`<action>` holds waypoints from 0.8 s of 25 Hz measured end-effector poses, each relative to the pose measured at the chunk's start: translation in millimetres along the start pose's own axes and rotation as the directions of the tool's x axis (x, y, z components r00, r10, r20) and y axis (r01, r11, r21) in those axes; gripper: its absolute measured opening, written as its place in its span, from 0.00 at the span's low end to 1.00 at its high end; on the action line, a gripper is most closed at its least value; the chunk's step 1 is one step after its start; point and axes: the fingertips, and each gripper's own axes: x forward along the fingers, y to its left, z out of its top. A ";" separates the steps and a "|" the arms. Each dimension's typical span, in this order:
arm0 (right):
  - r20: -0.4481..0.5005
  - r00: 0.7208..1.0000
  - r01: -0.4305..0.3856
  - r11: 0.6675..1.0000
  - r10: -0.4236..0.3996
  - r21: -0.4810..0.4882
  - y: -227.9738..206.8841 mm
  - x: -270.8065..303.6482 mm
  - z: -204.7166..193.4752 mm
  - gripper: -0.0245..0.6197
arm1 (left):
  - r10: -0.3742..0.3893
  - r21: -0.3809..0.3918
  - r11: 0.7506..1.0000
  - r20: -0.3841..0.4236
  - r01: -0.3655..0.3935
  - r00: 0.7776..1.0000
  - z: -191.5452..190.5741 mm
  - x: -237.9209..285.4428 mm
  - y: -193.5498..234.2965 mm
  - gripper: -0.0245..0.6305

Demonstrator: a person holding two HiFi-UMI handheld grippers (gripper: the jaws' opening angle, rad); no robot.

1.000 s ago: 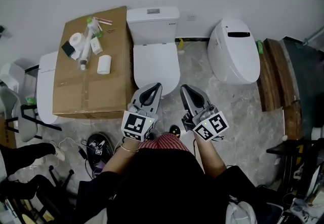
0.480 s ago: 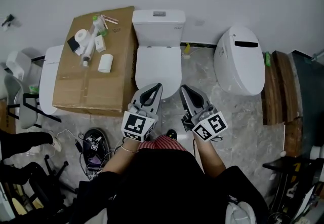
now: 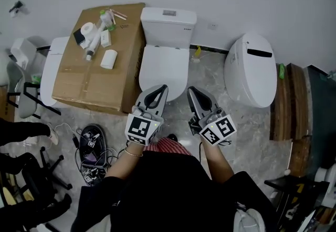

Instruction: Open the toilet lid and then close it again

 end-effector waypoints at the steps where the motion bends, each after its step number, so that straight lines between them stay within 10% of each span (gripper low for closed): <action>1: -0.003 1.000 -0.005 1.000 0.005 0.000 -1.0 -1.8 -0.9 0.07 | 0.008 0.000 1.000 -0.002 -0.008 1.000 -1.6 -0.2 -0.8 0.04; 20: -0.089 0.995 0.047 0.998 -0.042 0.046 -29.0 -14.3 -47.7 0.07 | 0.022 -0.054 0.998 -0.070 -0.026 0.997 -42.9 10.6 4.9 0.04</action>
